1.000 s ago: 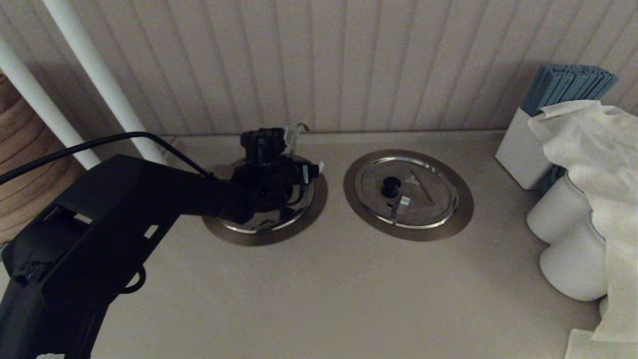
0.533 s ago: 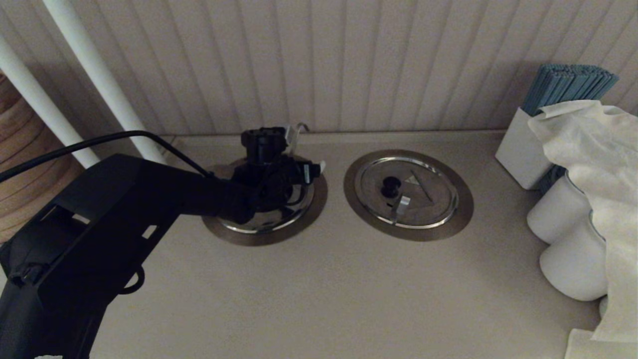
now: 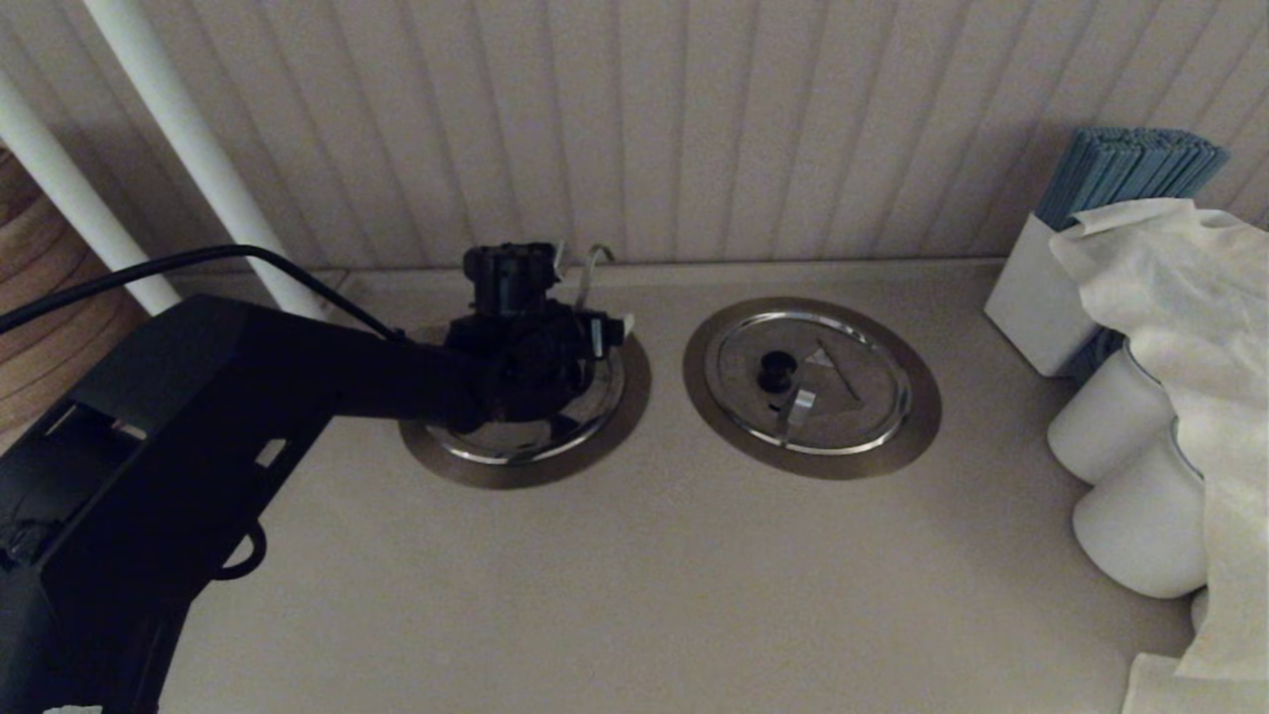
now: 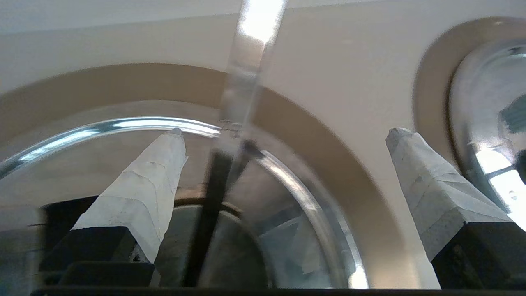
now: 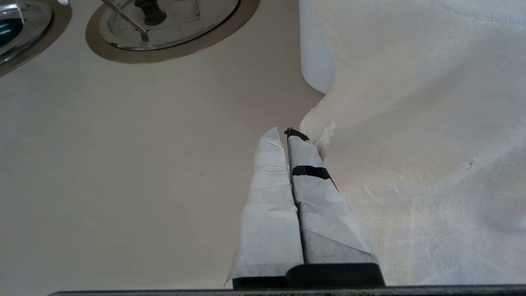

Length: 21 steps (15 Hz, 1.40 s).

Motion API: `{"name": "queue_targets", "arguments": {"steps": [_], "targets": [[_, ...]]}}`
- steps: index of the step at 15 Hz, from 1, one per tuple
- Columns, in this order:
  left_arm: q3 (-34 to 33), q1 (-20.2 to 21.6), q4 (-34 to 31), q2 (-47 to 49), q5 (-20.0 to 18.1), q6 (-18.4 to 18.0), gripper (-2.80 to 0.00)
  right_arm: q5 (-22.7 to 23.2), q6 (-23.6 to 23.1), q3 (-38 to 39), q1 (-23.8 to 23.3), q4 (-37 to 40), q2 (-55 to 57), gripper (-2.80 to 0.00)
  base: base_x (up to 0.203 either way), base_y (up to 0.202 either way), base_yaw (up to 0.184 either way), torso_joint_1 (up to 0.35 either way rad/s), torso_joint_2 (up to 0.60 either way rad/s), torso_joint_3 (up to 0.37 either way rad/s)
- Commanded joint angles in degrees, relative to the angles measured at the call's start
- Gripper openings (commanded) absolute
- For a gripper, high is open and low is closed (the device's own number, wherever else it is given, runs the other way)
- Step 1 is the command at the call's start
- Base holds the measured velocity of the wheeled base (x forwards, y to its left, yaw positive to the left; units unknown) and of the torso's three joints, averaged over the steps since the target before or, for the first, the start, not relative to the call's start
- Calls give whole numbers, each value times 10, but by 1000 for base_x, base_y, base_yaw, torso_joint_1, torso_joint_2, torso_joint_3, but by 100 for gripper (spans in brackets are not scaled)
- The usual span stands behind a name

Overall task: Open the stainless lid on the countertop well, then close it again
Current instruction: Close the lid

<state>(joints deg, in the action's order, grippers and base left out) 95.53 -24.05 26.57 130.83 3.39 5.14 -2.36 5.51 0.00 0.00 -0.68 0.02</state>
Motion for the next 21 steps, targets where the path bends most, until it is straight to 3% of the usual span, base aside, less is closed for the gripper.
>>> {"name": "queue_targets", "arguments": {"steps": [1,3,6,11,12,14,16,18,21], "targets": [[0,8,-7,-16,-1,-1,0,0,0,0,0,0,0,-280,0,0,0,0,0,0],[-2,28,-50,-52,-21,-2,0,0,0,0,0,0,1,-280,0,0,0,0,0,0],[-13,59,-113,-100,-83,-2,0,0,0,0,0,0,1,-280,0,0,0,0,0,0],[-37,110,-122,-138,-86,-2,0,0,0,0,0,0,0,-280,0,0,0,0,0,0],[-59,124,-122,-161,-80,27,0,0,0,0,0,0,1,-280,0,0,0,0,0,0],[-95,150,-123,-199,-70,121,0,0,0,0,0,0,1,-280,0,0,0,0,0,0],[-123,167,-127,-236,-33,207,0,0,0,0,0,0,1,-280,0,0,0,0,0,0],[-147,169,-162,-255,5,250,0,0,0,0,0,0,1,-280,0,0,0,0,0,0],[-181,165,-187,-272,19,331,0,0,0,0,0,0,0,-280,0,0,0,0,0,0]]}}
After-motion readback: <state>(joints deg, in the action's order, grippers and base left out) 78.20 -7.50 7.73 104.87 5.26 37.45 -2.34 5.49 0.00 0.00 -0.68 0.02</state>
